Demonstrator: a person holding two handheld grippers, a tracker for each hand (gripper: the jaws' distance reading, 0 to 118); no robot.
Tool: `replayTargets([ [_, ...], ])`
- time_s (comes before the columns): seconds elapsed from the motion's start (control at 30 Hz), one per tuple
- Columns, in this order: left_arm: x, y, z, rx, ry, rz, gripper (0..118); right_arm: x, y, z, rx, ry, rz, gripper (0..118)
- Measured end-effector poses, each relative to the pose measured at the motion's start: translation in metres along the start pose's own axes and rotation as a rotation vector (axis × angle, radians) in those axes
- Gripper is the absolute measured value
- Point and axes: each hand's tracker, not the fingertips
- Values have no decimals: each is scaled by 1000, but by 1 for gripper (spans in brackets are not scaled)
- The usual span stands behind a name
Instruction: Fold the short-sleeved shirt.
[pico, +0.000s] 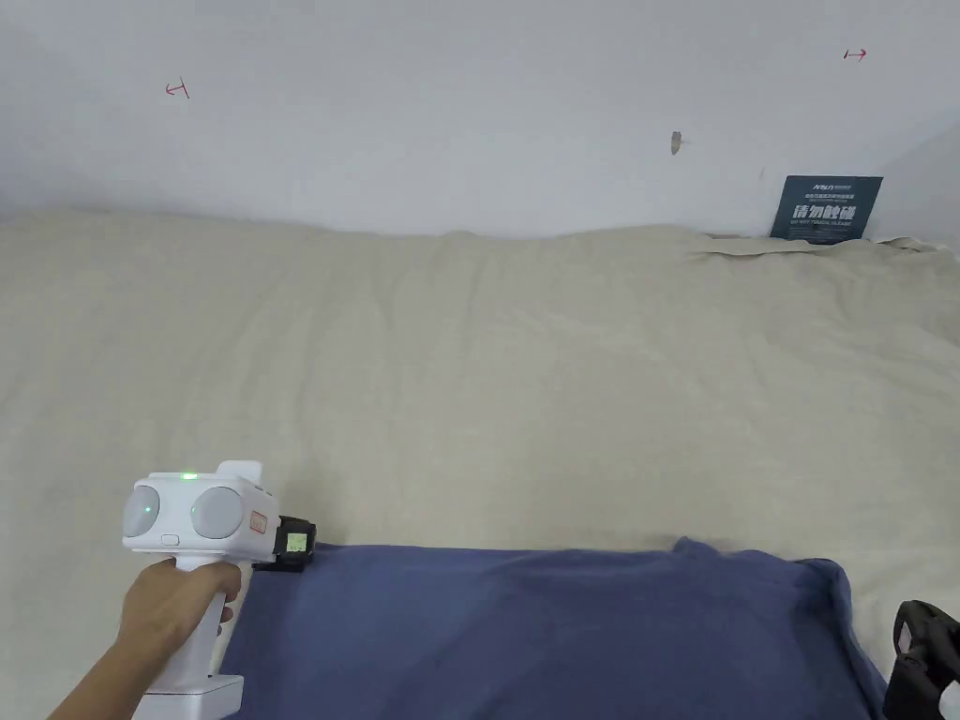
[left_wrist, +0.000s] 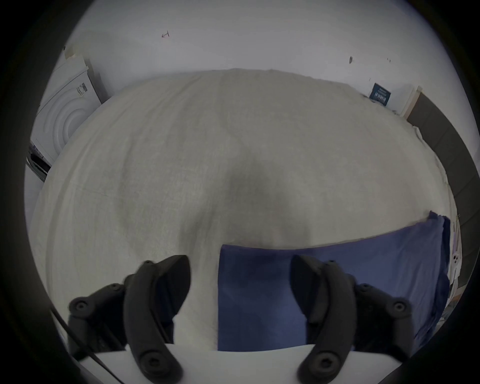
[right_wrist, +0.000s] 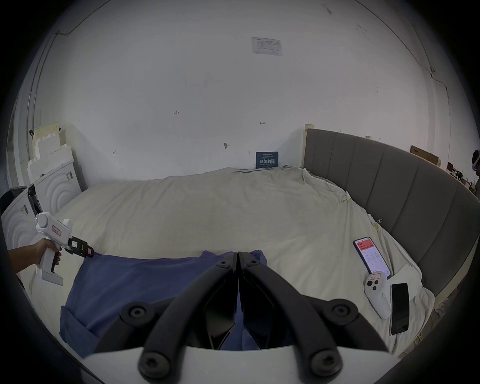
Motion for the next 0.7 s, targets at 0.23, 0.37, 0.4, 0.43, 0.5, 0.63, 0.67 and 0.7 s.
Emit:
replayTargets([
  [0.23, 16, -10, -2, -4, -20, -88, 10, 4, -6, 1, -33, -8, -12, 2],
  [0.37, 21, -13, 14, 29, -52, -98, 2, 12, 0, -12, -53, 7, -20, 2],
  [0.4, 21, -14, 23, 50, -64, -92, 2, 16, 3, -21, -68, 13, -26, 2],
  [0.43, 24, -14, 34, 73, -78, -88, 2, 19, 5, -30, -93, 26, -35, 2],
  [0.5, 23, -17, 52, 101, -112, -92, 2, 26, 9, -53, -129, 28, -47, 10],
  [0.63, 26, -27, 85, 144, -137, -116, 2, 31, 12, -110, -256, 19, 29, 79],
  [0.67, 24, -29, 91, 151, -140, -115, 2, 32, 12, -126, -299, 23, 30, 95],
  [0.7, 26, -30, 98, 156, -145, -112, 2, 33, 10, -139, -331, 21, 33, 99],
])
